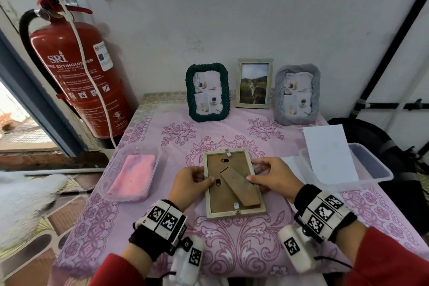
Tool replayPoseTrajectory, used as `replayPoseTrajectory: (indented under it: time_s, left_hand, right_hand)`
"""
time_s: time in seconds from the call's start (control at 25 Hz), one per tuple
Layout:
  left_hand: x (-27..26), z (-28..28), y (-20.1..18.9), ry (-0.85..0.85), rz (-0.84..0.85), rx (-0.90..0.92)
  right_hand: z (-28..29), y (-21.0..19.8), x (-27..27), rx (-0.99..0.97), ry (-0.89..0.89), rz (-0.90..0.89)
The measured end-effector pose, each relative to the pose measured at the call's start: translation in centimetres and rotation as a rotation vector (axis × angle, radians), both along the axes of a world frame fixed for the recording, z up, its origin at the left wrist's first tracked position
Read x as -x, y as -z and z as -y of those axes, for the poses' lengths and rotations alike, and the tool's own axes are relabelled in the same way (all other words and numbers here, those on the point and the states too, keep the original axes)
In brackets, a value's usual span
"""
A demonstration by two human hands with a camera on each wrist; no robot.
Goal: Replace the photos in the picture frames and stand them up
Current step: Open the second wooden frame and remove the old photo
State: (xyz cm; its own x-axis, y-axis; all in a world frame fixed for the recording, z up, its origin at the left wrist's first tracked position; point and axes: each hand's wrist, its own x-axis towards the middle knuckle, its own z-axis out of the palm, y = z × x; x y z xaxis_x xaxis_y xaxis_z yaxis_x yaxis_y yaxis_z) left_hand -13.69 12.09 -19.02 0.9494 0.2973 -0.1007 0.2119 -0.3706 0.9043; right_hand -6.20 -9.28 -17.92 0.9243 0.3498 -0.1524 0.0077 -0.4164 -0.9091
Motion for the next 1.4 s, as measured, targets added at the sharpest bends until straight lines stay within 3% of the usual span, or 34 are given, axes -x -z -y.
replayPoseTrajectory:
  time_s: [0.36, 0.56, 0.88, 1.4]
  left_hand:
    - [-1.6, -1.4, -1.1, 0.093, -0.03, -0.255]
    - [-2.2, -1.9, -1.3, 0.136, -0.082, -0.184]
    - [-2.9, -1.6, -1.4, 0.13, -0.123, -0.285]
    - [-3.2, -1.4, -1.5, 0.027, -0.144, -0.23]
  right_hand:
    - [-0.8, -0.7, -0.6, 0.131, -0.016, 0.052]
    - [-1.0, -0.8, -0.8, 0.134, 0.024, 0.038]
    - [-1.4, -0.9, -1.0, 0.161, 0.048, 0.022]
    - [-1.4, -1.1, -1.2, 0.145, 0.047, -0.018]
